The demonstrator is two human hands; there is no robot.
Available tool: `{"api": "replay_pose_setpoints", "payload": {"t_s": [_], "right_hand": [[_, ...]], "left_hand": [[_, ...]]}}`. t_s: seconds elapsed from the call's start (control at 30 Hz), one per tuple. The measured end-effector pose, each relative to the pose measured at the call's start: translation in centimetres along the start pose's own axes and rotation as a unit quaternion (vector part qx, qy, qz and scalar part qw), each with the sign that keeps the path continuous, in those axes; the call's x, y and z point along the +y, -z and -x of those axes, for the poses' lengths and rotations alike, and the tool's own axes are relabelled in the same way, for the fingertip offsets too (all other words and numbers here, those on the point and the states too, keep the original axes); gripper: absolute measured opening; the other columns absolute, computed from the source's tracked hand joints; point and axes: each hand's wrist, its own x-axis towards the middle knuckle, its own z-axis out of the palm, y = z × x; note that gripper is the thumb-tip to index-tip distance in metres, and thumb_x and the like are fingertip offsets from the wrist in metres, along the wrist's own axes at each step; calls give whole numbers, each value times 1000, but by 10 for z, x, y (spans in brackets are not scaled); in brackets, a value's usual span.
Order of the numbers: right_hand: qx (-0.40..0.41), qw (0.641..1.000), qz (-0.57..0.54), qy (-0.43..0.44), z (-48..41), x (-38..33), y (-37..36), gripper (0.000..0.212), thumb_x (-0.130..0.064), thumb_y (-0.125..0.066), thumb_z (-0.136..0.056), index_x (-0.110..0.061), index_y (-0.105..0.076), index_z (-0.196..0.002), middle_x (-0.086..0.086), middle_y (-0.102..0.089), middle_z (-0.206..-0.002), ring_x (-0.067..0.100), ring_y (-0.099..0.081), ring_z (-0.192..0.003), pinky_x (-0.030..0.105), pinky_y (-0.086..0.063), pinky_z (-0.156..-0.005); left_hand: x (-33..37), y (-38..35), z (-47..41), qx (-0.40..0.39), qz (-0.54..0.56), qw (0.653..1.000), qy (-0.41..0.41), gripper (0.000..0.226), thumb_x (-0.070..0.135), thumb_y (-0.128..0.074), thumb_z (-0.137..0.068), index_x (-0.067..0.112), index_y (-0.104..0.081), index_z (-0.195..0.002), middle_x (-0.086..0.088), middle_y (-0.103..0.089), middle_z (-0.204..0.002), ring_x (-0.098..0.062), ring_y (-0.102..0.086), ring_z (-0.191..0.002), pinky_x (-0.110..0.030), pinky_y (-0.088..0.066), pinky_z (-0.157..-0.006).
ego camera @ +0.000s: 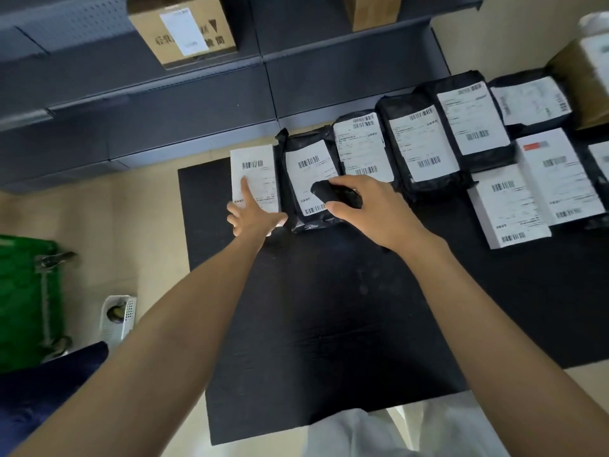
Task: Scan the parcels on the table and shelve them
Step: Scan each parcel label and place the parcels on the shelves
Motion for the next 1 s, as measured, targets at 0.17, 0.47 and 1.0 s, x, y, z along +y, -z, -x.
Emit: {"api": "replay_pose_setpoints", "payload": {"t_s": [0.17,0.47,1.0], "right_hand": [[3,999,-15,46,22,-9,19,49,-42,-61,-95,-32,-52,-143,-9,-55,-141,14,-51,-128,35,-42,-99],[33,988,-6,153,79,-18,85,48,-43,-61,-95,-33,-53,-142,-10,-54,-144,13,-48,-131,31,-38,-94],[150,970,-7,193,200,38,201,50,-44,-60,-96,-34,-51,-144,-8,-52,-146,18,-46,-134,37,-36,-104]], "left_hand": [[-16,23,32,74,-1,997,-33,125,22,-83,-68,49,7,-150,-14,-25,-142,-36,-30,-126,-49,-44,-88],[8,62,122,257,-71,938,-224,132,20,-84,-60,49,8,-151,-10,-22,-145,-36,-28,-126,-54,-51,-88],[107,61,257,379,-130,836,-375,101,22,-84,-62,30,-23,-143,-12,-22,-148,-37,-25,-133,-58,-51,-94]]}}
